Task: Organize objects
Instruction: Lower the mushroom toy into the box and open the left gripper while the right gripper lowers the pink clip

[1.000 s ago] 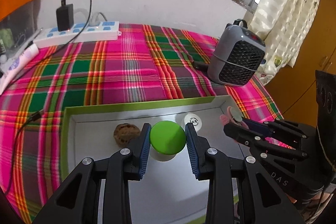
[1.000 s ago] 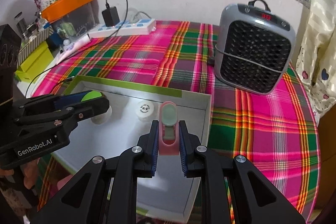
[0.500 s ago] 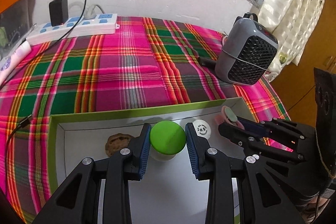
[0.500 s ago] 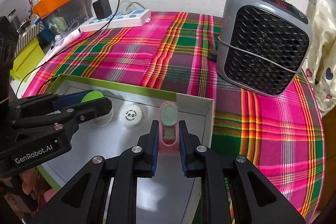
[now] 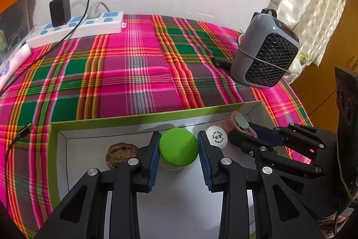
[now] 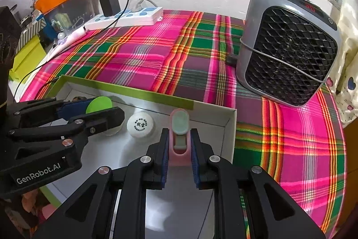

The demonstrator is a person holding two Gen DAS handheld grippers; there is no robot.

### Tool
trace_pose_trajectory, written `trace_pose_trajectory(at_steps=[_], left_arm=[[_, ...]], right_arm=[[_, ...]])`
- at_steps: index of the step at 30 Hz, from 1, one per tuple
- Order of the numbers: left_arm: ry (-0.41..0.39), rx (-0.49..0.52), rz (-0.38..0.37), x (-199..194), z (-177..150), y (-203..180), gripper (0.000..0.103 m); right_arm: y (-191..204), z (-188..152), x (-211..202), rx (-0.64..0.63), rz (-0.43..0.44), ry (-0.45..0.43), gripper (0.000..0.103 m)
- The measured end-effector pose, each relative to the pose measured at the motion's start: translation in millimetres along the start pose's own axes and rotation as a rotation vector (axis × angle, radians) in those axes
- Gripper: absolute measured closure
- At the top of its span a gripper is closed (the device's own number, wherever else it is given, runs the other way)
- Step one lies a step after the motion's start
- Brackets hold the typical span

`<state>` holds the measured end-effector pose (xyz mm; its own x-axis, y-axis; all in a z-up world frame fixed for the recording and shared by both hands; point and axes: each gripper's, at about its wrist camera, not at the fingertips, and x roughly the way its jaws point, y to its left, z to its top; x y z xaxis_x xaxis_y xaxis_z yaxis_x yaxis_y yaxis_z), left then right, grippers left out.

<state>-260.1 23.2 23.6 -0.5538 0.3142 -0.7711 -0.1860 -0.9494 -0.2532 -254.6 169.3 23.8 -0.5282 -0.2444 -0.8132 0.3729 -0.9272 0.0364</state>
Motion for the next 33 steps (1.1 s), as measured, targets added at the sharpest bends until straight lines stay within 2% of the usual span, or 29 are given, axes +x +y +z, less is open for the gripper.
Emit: trace_pose_trajectory(at_steps=[10,18,24,33], left_arm=[[0.004,-0.008,-0.002,0.8,1.1,0.3,0.071],[-0.002,-0.007,0.011,-0.4,1.2,0.2,0.063],[-0.005,-0.013,0.005,-3.0,0.5,1.6,0.061],[-0.020,-0.023,0.009,-11.5,-1.3,1.0,0.061]], right_arm=[[1.6,0.6,1.3,-0.004,-0.006,-0.004,0.084],[0.8,0.0,-0.6,0.006,-0.002,-0.004,0.084],[1.5,-1.3,-2.6,0.001,-0.004,-0.009,0.078],[2.6,-3.3,-8.7,0.009,-0.004,-0.018,0.078]])
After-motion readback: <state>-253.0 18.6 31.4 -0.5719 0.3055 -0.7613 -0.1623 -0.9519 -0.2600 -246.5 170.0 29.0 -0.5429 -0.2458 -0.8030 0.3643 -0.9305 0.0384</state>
